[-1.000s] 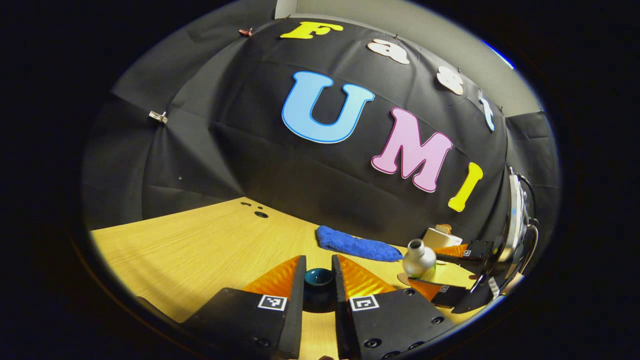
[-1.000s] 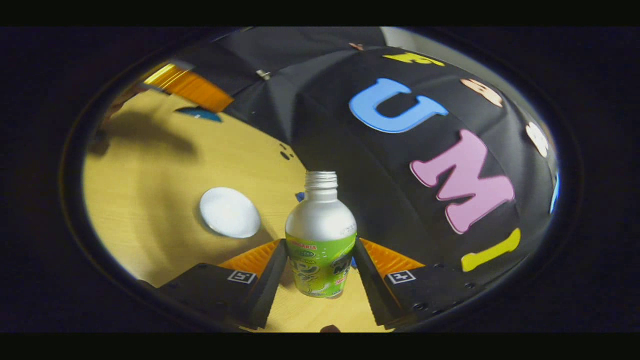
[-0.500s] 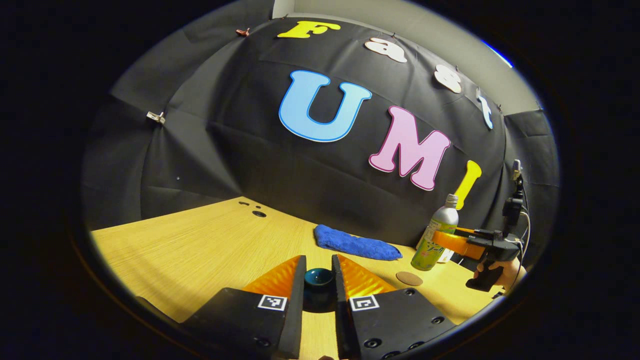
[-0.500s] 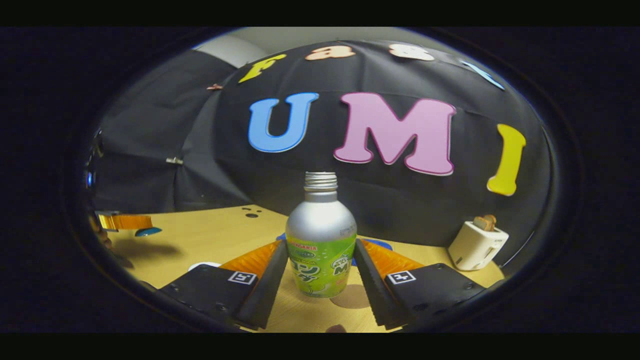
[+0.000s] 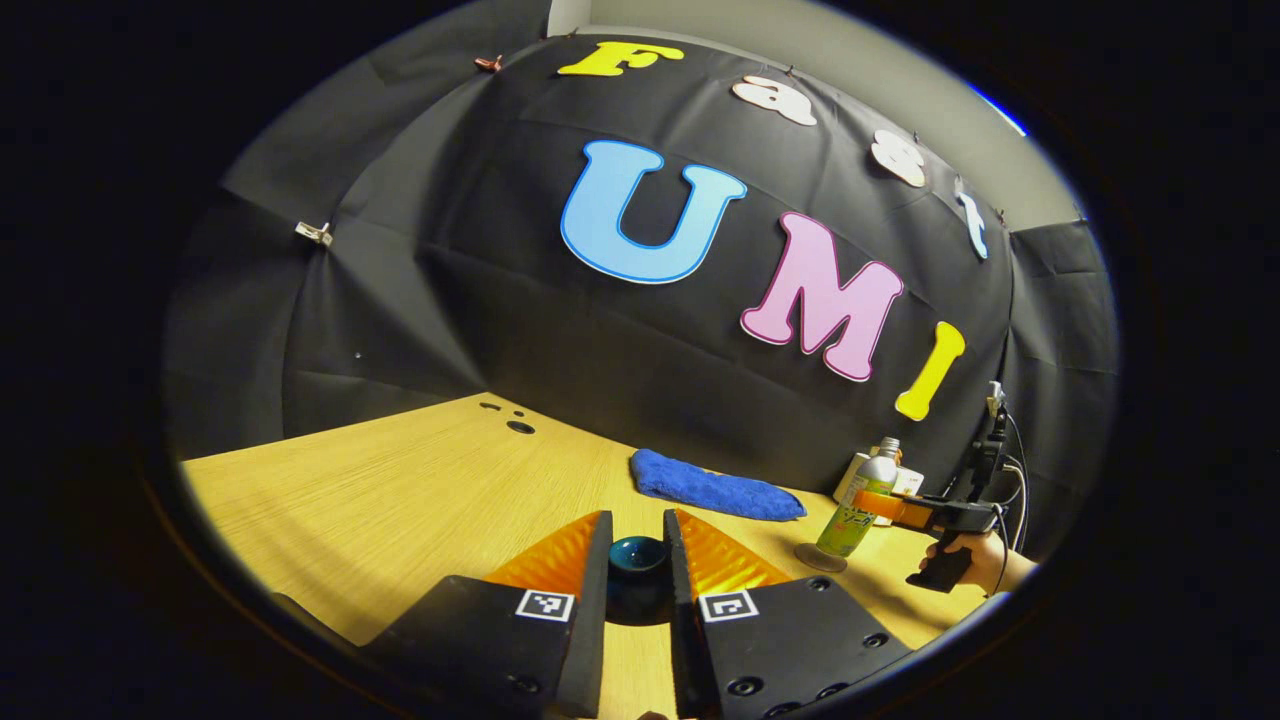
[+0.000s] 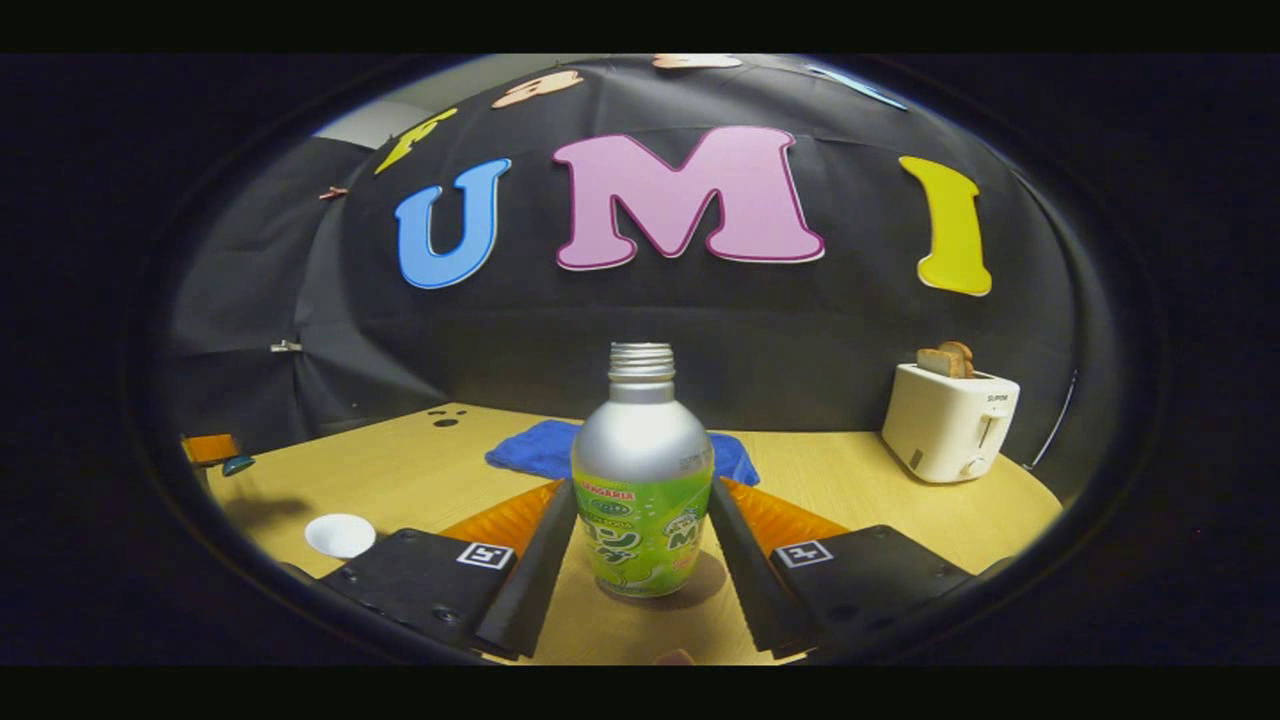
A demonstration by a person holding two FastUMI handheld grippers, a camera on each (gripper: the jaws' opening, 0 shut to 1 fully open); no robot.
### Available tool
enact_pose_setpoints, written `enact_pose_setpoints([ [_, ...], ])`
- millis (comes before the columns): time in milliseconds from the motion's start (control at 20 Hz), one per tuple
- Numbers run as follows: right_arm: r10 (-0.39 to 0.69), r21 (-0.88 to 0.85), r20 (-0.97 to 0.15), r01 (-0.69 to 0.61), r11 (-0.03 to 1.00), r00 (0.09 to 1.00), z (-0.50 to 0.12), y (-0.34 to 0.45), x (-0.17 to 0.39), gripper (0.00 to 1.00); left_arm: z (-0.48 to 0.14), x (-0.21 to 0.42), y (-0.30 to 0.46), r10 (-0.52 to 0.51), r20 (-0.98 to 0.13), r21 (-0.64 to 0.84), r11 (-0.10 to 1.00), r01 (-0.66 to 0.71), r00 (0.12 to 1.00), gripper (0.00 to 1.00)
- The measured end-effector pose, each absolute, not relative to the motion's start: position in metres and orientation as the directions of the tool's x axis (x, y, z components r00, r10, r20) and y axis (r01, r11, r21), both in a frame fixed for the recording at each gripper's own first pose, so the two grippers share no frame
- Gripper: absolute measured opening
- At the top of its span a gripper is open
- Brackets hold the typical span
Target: Open the teacup lid with one hand, grasp the water bottle and pour water into the teacup with the other hand; after pouring, place the water bottle on the coaster and then close the teacup lid.
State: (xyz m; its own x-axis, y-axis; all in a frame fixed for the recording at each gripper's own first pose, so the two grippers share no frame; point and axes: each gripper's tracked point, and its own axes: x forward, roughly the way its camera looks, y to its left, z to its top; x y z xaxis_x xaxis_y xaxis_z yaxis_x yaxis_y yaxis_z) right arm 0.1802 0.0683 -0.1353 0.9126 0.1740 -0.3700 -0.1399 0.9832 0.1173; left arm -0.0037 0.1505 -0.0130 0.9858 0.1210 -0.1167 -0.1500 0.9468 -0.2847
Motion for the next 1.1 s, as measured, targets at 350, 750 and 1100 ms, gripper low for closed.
enact_pose_setpoints([
  [350,0.168,0.111,-0.396,-0.135,0.985,0.903,-0.153,0.067,0.184,0.79,-0.015,-0.004,0.152,0.121,-0.120,-0.288,0.946,-0.151,0.985,0.31],
  [750,0.164,0.134,-0.407,-0.119,0.984,0.898,-0.162,0.063,0.183,0.81,-0.017,-0.004,0.152,0.123,-0.123,-0.288,0.945,-0.154,0.985,0.31],
  [1100,0.187,0.195,-0.458,-0.106,0.975,0.869,-0.175,0.064,0.170,0.88,-0.012,-0.004,0.142,0.111,-0.119,-0.267,0.954,-0.140,0.987,0.31],
])
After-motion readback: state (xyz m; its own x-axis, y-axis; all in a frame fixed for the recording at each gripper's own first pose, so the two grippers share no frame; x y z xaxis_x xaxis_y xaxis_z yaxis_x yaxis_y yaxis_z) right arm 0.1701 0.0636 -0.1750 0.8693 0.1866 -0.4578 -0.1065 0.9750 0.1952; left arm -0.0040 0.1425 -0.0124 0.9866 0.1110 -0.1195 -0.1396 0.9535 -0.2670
